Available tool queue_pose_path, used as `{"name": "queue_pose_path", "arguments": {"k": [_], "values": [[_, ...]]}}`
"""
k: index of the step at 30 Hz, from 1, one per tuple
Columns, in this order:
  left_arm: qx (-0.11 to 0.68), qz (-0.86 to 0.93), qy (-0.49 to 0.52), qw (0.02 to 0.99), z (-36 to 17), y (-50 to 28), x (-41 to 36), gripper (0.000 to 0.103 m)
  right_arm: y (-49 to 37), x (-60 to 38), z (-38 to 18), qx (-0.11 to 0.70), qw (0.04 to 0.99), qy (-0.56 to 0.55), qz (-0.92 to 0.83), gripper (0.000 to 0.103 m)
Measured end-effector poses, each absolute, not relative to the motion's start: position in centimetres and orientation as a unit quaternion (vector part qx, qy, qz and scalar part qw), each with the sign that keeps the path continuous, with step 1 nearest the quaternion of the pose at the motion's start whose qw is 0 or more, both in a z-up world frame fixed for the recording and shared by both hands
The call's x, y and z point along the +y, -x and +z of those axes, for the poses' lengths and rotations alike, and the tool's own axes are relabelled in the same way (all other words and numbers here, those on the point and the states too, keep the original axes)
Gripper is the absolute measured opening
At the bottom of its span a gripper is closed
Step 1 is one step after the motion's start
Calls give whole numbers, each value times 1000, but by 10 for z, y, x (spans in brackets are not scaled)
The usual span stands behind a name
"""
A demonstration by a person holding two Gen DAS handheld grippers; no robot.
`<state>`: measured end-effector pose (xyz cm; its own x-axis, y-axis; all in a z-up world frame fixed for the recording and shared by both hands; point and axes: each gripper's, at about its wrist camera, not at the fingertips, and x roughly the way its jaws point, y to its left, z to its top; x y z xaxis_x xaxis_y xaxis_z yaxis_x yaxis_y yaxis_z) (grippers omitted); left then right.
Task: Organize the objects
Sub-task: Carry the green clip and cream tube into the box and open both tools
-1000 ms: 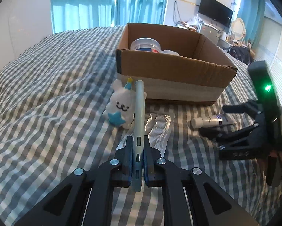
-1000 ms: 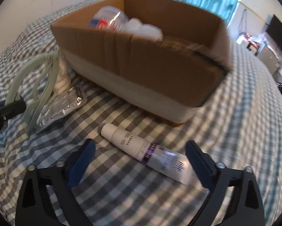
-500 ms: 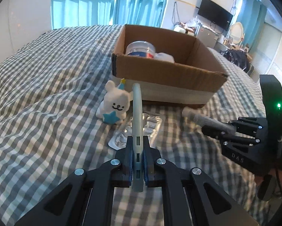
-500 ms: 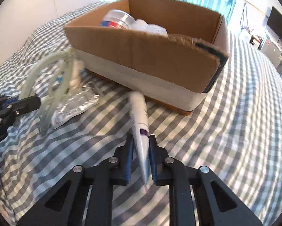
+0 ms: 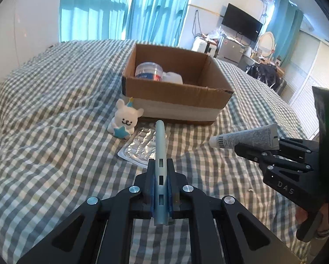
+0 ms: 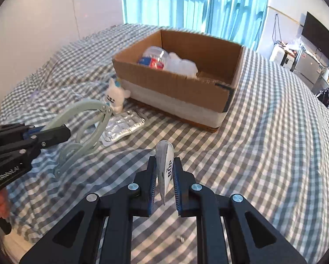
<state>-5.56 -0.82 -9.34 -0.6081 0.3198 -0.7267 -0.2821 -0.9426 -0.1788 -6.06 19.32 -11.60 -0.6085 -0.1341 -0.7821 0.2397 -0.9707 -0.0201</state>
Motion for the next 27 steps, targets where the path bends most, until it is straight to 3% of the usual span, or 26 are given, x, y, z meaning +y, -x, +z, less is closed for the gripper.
{"name": "queue_pose_path", "arguments": {"k": [17, 27], "values": [[-9, 931, 323, 168, -12, 37, 3, 8, 13, 184, -26, 72, 93, -345, -931, 14], [-5, 950, 264, 168, 42, 69, 14, 8, 29, 186, 28, 74, 84, -295, -949, 14]]}}
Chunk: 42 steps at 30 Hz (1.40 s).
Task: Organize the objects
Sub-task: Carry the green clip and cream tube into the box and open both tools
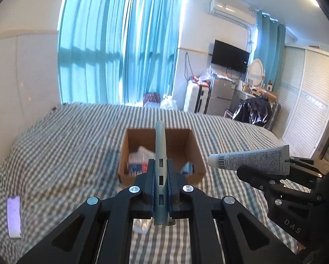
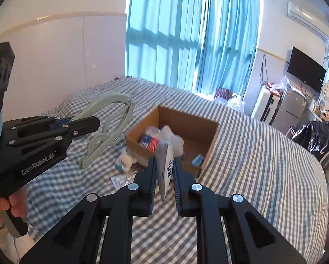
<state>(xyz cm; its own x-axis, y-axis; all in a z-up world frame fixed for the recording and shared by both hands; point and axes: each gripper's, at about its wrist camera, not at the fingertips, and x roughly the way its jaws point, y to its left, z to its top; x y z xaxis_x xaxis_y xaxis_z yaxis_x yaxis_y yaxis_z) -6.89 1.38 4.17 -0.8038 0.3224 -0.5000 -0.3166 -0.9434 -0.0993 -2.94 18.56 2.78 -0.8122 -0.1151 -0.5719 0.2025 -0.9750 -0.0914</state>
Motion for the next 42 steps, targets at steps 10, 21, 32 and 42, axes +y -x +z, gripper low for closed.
{"name": "queue_pose_path", "arguments": {"k": [10, 21, 32, 42], "values": [[-4, 952, 254, 168, 52, 143, 31, 8, 105, 198, 50, 75, 74, -280, -954, 14], [14, 948, 271, 168, 16, 232, 65, 8, 213, 236, 17, 53, 59, -308, -948, 14], [26, 927, 330, 175, -56, 279, 85, 8, 294, 254, -59, 38, 63, -376, -924, 14], [30, 912, 367, 179, -93, 281, 84, 8, 300, 270, -98, 12, 74, -407, -910, 15]]}}
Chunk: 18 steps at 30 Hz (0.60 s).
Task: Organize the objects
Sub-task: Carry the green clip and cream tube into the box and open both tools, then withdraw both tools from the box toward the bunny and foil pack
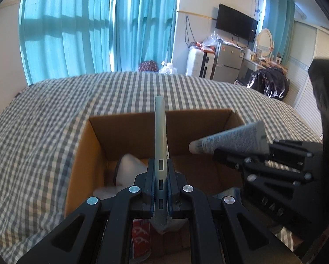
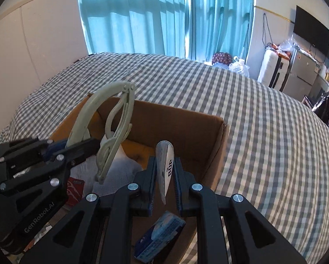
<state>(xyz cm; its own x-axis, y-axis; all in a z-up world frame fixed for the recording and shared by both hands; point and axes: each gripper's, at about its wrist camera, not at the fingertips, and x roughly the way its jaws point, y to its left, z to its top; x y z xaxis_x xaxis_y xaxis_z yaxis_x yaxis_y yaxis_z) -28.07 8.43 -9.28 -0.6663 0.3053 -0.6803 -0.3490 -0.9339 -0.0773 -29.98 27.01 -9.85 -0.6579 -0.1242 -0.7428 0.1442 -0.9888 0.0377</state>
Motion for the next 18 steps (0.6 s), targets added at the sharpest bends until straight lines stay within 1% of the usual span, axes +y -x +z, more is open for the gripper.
{"name": "queue_pose_path", "arguments": {"k": [5, 7, 9, 11, 13, 14, 15, 17, 18], "values": [[32, 909, 381, 164, -97, 273, 79, 8, 287, 269, -86, 12, 67, -396, -916, 16], [31, 910, 381, 159, -91, 265, 75, 9, 279, 268, -77, 11, 66, -390, -918, 18], [37, 913, 376, 154, -82, 257, 71, 11, 270, 266, -64, 9, 62, -382, -922, 35], [45, 919, 363, 146, -68, 246, 66, 22, 258, 265, -47, 9, 58, -369, -927, 45], [55, 927, 348, 128, -55, 235, 60, 57, 243, 264, -29, 9, 56, -357, -933, 50], [58, 932, 337, 118, -47, 227, 57, 61, 232, 263, -18, 11, 52, -347, -936, 54], [58, 936, 328, 114, -40, 222, 54, 63, 224, 264, -11, 12, 48, -341, -939, 58], [57, 940, 318, 112, -26, 211, 46, 66, 206, 265, 7, 15, 36, -328, -944, 63], [57, 941, 314, 109, -17, 204, 42, 73, 197, 266, 15, 16, 31, -322, -946, 65]]}}
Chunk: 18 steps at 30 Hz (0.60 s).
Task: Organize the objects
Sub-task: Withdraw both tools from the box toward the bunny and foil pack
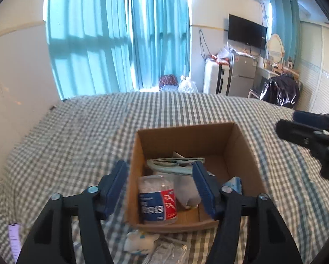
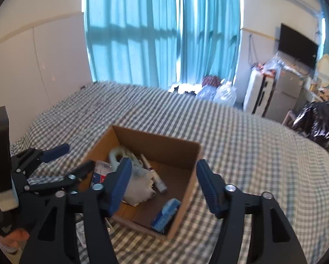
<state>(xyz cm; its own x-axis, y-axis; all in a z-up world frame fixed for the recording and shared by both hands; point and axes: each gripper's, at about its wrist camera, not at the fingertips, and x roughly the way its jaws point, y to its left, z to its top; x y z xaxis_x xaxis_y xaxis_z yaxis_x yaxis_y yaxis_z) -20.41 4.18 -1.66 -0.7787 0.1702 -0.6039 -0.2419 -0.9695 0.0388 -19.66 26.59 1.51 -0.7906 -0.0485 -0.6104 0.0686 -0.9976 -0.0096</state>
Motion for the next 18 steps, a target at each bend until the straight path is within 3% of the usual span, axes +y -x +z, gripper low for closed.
{"name": "queue_pose_path", "arguments": {"k": [6, 12, 18], "values": [[55, 960, 260, 93, 32, 159, 18, 102, 145, 260, 61, 21, 1, -285, -958, 82], [62, 968, 231, 73, 57, 126, -3, 103, 98, 240, 82, 25, -20, -258, -966, 90], [49, 971, 224, 68, 60, 94, -25, 103, 61, 218, 80, 21, -26, -248, -968, 92]]}}
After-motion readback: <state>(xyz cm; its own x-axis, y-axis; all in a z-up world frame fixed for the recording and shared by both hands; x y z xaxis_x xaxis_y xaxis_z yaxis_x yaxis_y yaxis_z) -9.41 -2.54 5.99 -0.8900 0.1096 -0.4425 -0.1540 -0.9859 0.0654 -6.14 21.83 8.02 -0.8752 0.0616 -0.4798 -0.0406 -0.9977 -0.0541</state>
